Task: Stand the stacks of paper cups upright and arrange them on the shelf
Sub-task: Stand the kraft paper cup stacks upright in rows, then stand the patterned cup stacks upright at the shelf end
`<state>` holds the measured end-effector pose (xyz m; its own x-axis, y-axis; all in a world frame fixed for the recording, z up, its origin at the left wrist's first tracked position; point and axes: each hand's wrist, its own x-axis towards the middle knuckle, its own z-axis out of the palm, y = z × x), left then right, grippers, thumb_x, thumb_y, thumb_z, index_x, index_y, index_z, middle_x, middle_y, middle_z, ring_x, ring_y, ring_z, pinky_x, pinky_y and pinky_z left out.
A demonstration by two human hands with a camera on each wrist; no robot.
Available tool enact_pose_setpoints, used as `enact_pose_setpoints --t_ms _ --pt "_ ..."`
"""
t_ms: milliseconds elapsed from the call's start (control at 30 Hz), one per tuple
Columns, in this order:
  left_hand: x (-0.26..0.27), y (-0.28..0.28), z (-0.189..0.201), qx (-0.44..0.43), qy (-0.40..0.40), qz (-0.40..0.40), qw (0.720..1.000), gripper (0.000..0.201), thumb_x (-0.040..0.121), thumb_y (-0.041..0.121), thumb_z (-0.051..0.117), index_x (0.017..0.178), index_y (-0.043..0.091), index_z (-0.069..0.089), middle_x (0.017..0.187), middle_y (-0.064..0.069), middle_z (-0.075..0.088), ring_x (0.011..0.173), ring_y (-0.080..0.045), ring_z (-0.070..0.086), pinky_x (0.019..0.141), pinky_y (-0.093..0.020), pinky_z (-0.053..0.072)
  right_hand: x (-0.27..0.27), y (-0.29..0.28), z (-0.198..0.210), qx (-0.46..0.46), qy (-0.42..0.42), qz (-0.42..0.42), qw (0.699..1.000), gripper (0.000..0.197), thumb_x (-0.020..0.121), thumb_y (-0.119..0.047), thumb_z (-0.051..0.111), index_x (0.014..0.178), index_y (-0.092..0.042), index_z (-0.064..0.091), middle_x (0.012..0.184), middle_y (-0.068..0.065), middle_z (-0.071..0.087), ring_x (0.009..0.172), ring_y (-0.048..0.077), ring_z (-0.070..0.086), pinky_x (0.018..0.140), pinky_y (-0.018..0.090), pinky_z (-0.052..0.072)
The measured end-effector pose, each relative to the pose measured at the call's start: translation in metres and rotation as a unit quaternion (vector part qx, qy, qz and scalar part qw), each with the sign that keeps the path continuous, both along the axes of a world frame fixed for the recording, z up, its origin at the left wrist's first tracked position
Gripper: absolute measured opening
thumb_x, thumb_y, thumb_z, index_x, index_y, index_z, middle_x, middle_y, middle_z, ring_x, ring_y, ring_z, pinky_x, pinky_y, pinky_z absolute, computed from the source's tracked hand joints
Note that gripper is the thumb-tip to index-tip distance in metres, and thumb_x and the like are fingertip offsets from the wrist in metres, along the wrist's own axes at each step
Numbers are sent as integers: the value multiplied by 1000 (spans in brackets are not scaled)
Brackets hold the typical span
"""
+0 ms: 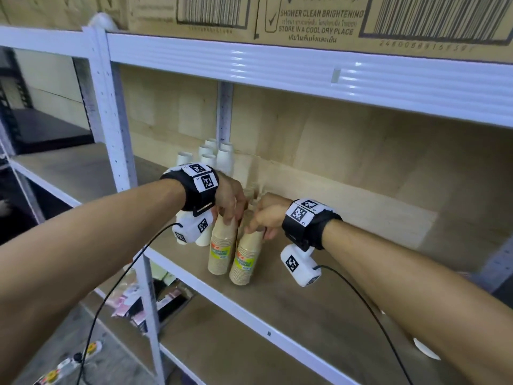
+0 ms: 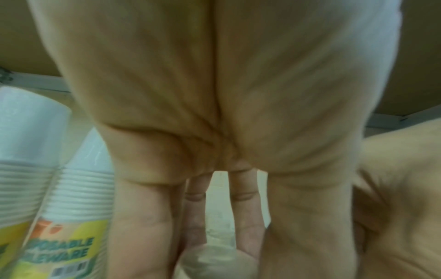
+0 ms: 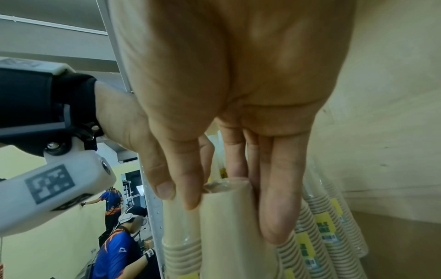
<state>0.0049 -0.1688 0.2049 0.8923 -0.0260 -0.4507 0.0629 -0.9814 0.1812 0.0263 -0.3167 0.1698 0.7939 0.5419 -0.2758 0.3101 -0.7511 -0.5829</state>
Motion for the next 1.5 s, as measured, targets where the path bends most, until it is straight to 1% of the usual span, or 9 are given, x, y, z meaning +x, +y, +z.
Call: enact_pose_setpoints --t_ms 167,400,567,767,933,1067,1200,1333,1500 --pt "2 10 -10 -2 3 20 1000 39 77 3 77 114 6 66 120 -22 63 99 -34 68 84 -44 59 3 14 -1 1 -17 3 1000 27 72 -16 82 90 1 71 73 10 69 75 34 73 75 47 61" --pt "3 17 -22 6 7 20 1000 36 77 11 79 110 15 67 120 -13 64 93 -31 72 82 -44 60 5 18 -6 7 -28 3 1000 21 75 -16 81 70 -12 62 68 7 67 58 24 68 58 33 60" --pt "2 17 -24 2 12 17 1000 38 81 8 76 116 16 66 123 -15 62 97 -31 70 85 -40 59 5 19 -8 -4 -33 12 999 20 74 -18 82 73 -13 62 76 12 68 73 33 73 72 45 62" --pt "2 19 -19 -11 5 21 1000 31 81 8 75 110 18 70 117 -13 67 94 -25 69 84 -35 60 6 16 -6 3 -38 6 999 21 75 -19 82 73 -9 63 70 10 68 75 33 73 73 42 62" --pt "4 17 0 2 -15 21 1000 34 74 7 77 107 17 73 107 -11 73 96 -25 70 85 -35 59 15 9 6 17 -55 -13 998 27 73 -25 84 85 -8 66 88 13 71 75 31 74 72 43 62" --pt "17 9 18 -4 -41 -2 999 30 79 7 76 108 12 71 108 -16 72 87 -26 69 81 -38 59 25 -8 22 3 -81 -38 996 28 77 -25 80 91 -4 68 86 16 73 74 31 74 72 45 62" --pt "38 -11 34 -21 -81 -36 996 26 77 5 74 101 15 71 95 -15 71 71 -21 64 63 -27 58 37 -39 33 -5 -109 -86 990 25 76 -23 79 90 -7 67 82 13 72 70 27 73 65 35 60" --pt "63 -46 41 -68 -101 -65 990 30 72 14 80 98 24 70 103 -21 72 74 -26 67 82 -43 60 44 -80 42 -40 -122 -142 982 27 77 -27 78 93 -6 69 82 7 71 77 26 75 73 38 59" --pt "82 -106 36 -90 -136 -129 978 38 69 29 84 101 35 65 104 -7 69 93 -25 70 82 -38 60 45 -135 46 -89 -108 -219 966 36 80 -32 77 101 -4 68 93 9 71 80 24 72 81 38 57"
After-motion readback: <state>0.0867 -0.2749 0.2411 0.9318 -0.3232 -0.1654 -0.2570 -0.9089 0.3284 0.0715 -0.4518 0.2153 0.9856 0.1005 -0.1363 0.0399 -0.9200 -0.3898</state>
